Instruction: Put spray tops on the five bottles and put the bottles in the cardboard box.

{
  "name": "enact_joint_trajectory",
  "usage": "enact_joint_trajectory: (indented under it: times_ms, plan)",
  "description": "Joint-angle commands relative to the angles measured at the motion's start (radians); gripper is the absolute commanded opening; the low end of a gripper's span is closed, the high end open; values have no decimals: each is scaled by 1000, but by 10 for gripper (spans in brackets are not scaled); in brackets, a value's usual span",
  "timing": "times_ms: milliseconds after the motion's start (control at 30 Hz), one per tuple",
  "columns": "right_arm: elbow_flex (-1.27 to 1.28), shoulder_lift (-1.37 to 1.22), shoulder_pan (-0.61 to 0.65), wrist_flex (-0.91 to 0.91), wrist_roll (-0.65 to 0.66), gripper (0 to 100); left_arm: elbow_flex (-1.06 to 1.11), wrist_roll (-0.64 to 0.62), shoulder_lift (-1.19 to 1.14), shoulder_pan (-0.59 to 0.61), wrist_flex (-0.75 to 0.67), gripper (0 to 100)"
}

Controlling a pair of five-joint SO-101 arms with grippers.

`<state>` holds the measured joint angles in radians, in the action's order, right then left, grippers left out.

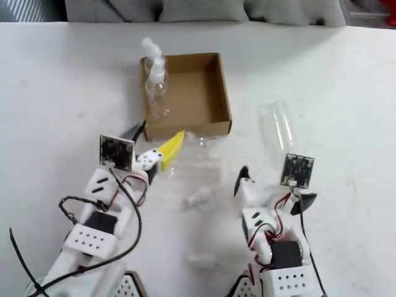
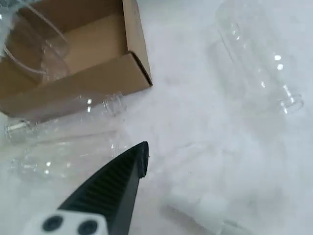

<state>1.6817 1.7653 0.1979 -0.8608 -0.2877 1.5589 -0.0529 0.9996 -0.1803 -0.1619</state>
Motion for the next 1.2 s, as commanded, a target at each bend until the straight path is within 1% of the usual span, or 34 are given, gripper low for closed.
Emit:
enact_joint_trajectory:
  times_ms: [0, 233, 400, 500, 700, 900, 967, 1033, 1167]
  plan:
    - [9, 4, 64, -93, 9, 624, -9, -9, 28, -7, -3, 317]
    - [9, -4, 108, -156, 11, 622, -9, -9, 28, -7, -3, 317]
    - [9, -4, 110, -151, 11, 622, -9, -9, 28, -12, -3, 317]
    - [9, 5, 87, -139, 11, 624, -9, -9, 28, -12, -3, 317]
    - [9, 4, -19, -84, 12, 624, -9, -9, 28, -8, -3, 317]
    - [5, 5, -22, -65, 12, 624, -9, -9, 28, -8, -2, 317]
    - [3, 5, -21, -13, 12, 624, -9, -9, 28, -8, 0, 317]
    - [3, 5, -31, 82, 3, 624, -9, -9, 28, -8, 0, 317]
    - [-11, 8, -96, 209, 3, 623, -9, -9, 28, -7, 3, 317]
